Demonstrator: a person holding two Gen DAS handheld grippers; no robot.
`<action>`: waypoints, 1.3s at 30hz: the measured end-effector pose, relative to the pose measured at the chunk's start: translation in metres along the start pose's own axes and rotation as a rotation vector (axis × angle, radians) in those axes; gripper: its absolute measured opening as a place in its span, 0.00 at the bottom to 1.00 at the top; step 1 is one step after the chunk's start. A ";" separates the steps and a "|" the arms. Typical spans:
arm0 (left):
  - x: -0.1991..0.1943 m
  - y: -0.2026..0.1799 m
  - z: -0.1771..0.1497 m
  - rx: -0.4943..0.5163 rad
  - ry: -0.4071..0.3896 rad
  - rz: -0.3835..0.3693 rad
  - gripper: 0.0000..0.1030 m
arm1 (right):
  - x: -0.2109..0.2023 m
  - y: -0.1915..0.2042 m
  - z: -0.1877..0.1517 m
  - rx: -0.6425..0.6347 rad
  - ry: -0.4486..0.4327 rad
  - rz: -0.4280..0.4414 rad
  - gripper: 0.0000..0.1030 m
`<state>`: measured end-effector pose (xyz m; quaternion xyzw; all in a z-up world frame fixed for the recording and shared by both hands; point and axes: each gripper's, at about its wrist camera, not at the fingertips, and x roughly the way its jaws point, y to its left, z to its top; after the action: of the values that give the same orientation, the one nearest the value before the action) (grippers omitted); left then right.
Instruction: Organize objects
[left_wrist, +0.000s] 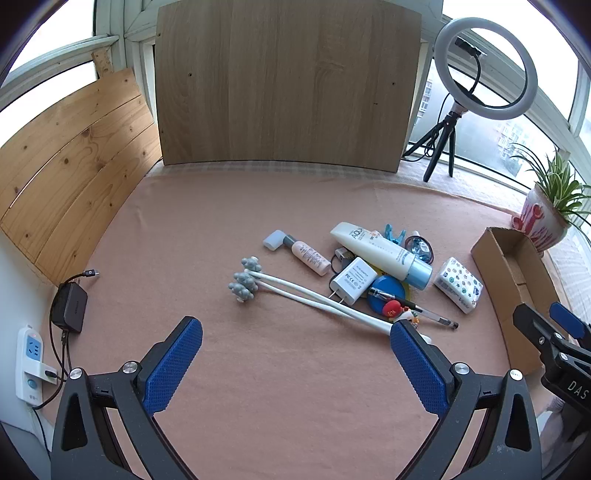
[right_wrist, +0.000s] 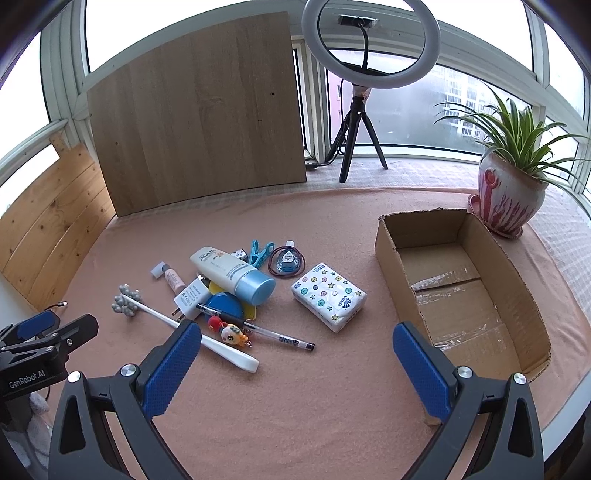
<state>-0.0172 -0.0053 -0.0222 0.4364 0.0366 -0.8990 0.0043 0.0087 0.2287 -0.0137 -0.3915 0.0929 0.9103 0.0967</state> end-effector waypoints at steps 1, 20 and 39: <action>0.000 0.000 0.000 0.000 0.001 0.001 1.00 | 0.000 0.000 0.000 0.000 0.002 0.000 0.99; 0.001 -0.001 -0.001 0.010 0.001 0.008 1.00 | 0.002 0.001 0.000 0.000 0.007 0.000 0.99; 0.004 0.000 -0.002 0.014 0.004 0.007 1.00 | 0.003 -0.001 -0.001 0.004 0.016 -0.006 0.99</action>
<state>-0.0180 -0.0046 -0.0269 0.4383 0.0289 -0.8983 0.0045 0.0076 0.2295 -0.0169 -0.3989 0.0943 0.9067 0.0995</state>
